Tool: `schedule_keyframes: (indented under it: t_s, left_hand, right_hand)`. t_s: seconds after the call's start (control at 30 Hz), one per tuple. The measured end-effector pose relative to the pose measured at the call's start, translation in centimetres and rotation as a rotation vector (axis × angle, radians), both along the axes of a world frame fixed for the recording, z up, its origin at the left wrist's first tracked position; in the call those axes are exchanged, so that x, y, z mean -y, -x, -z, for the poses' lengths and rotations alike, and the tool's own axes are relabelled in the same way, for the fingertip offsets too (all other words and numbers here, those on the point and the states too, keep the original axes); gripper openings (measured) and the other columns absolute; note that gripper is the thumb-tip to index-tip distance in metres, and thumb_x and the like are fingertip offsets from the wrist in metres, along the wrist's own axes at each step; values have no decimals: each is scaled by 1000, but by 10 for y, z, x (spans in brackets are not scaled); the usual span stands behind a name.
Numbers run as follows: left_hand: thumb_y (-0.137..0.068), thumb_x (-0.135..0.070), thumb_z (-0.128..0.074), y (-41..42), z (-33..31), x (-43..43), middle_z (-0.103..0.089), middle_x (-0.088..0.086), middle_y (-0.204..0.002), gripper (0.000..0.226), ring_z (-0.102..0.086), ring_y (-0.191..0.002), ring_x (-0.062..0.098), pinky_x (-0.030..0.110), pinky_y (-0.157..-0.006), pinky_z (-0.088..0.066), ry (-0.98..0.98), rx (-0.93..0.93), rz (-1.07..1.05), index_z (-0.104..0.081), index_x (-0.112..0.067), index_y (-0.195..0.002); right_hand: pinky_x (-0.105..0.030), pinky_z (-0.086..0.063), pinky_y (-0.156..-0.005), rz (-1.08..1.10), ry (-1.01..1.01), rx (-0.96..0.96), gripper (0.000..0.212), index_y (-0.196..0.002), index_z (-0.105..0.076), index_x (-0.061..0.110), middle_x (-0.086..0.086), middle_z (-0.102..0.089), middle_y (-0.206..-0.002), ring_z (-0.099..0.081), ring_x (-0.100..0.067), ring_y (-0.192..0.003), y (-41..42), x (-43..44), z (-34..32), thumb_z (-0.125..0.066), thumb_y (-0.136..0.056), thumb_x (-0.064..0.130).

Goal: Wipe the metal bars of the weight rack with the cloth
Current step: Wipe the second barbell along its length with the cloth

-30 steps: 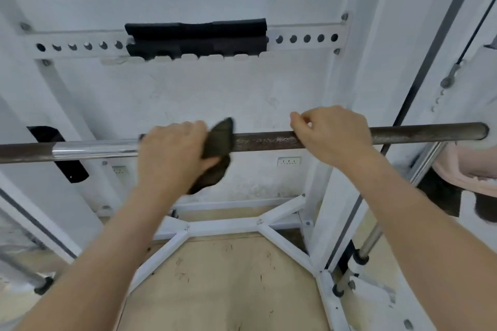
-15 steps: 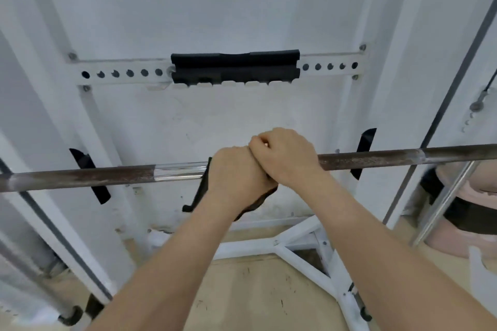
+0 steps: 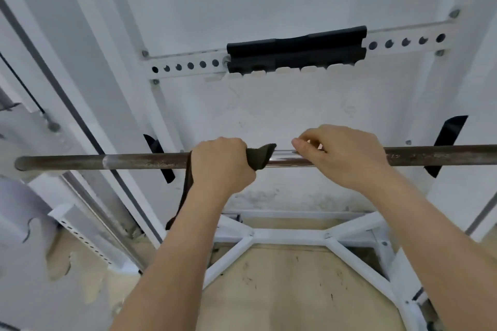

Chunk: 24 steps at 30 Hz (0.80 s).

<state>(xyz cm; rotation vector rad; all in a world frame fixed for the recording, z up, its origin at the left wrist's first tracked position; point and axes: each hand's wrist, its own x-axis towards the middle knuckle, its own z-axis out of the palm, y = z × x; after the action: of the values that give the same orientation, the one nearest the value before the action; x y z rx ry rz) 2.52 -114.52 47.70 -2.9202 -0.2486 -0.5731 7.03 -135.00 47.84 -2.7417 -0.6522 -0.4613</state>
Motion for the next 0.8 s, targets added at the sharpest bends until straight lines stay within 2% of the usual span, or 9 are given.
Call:
schedule_keyframes:
  t_s: [0.07, 0.13, 0.2, 0.27, 0.4, 0.5, 0.6, 0.67, 0.8]
  left_hand:
    - [-76, -24, -56, 4, 11, 25, -45, -5, -67, 8, -44, -63, 21, 31, -62, -30, -3, 85, 31, -51, -19, -79]
    - [-78, -29, -53, 8, 33, 52, -58, 1, -87, 25, -53, -84, 25, 36, -81, -39, 12, 189, 183, -58, -15, -98]
    - [-82, -36, -47, 10, 45, 57, -63, 6, -117, 49, -52, -115, 28, 39, -107, -32, 36, 230, 279, -57, -14, -124]
    - [-79, -39, -52, 21, 42, 34, -61, 5, -123, 57, -49, -121, 26, 38, -113, -27, 66, 229, 312, -55, -13, -129]
    - [-71, -47, -61, 46, 30, -27, -54, -6, -120, 65, -49, -114, 17, 34, -112, -27, 68, 185, 278, -49, -23, -130]
    - [-71, -52, -61, 47, 25, -53, -56, -10, -117, 63, -51, -109, 15, 29, -107, -27, 59, 129, 263, -48, -28, -128]
    - [-76, -54, -58, 37, 16, -69, -59, -12, -94, 40, -56, -90, 14, 29, -90, -35, 28, 106, 218, -54, -29, -105]
    - [-84, -40, -54, 30, 6, -73, -57, -6, -80, 20, -60, -80, 19, 30, -72, -34, -14, 48, 129, -47, -22, -81]
    - [-92, -24, -46, 21, -3, -79, -61, 1, -88, 11, -62, -85, 24, 30, -63, -30, -99, -44, 121, -51, -15, -95]
  right_hand:
    - [-33, -39, -64, 46, -127, 1, 46, -90, -62, 32, 9, -61, -86, -59, -19, -81, 0, -20, -1, -23, -98, 56]
    - [-37, -44, -70, -59, -279, -29, 42, -86, -59, 28, 5, -61, -85, -58, -21, -85, 8, -51, -6, -26, -99, 49]
    - [-42, -46, -81, -211, -232, 13, 40, -96, -64, 28, 2, -61, -92, -53, -21, -94, 19, -76, -9, -29, -99, 46]
    - [-42, -46, -83, -282, -204, 13, 38, -102, -65, 31, 3, -59, -95, -51, -21, -98, 22, -81, -9, -30, -100, 44]
    - [-37, -47, -72, -289, 32, -40, 37, -115, -55, 36, 6, -62, -94, -59, -22, -91, 17, -81, -5, -23, -102, 49]
    - [-33, -42, -62, -249, 67, 13, 42, -99, -62, 27, 5, -57, -83, -56, -19, -79, 25, -98, -4, -25, -102, 46]
    - [-35, -45, -74, -171, 30, 162, 35, -103, -67, 25, 2, -60, -105, -54, -23, -97, 36, -119, -1, -34, -102, 36]
    - [-38, -40, -85, -155, 78, 234, 29, -119, -62, 20, -2, -55, -128, -47, -26, -116, 47, -143, -1, -44, -96, 20]
    - [-36, -42, -94, -251, 55, 14, 66, -149, -25, 18, -4, -42, -143, -41, -25, -124, 59, -190, -12, -41, -87, 3]
